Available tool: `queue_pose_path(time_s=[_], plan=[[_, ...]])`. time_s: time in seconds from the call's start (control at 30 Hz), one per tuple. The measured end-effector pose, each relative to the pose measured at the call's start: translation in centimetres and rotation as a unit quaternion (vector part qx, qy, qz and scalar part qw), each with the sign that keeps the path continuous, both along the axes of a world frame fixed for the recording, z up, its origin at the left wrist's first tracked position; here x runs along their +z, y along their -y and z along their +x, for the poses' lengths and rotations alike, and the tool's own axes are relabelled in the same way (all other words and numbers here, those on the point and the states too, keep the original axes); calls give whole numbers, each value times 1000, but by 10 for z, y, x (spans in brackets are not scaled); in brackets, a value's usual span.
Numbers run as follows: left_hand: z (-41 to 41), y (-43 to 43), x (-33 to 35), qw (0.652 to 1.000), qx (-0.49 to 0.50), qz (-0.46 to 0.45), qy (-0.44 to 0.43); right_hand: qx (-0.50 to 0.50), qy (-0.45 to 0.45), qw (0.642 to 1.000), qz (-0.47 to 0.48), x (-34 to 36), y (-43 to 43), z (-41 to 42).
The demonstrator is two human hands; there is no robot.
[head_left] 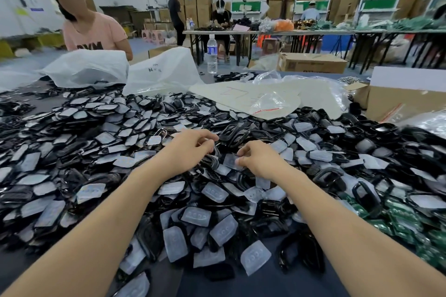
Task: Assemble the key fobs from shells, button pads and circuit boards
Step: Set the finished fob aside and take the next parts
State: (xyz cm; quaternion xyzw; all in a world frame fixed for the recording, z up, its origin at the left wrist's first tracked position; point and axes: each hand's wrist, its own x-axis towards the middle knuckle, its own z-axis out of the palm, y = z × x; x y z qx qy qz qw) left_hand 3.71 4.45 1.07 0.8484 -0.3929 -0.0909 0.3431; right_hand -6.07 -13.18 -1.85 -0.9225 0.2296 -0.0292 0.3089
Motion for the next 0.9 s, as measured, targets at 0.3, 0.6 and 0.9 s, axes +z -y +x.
queue_pose_path(time_s=[0.3, 0.6, 0.9], plan=[[-44, 28, -17, 994, -39, -104, -18, 12, 138, 974, 177, 19, 19, -59], [-62, 24, -15, 997, -69, -38, -15, 6, 119, 980, 159, 1, 18, -81], [21, -80, 6, 987, 161, -25, 10, -11, 84, 992, -94, 19, -35, -39]])
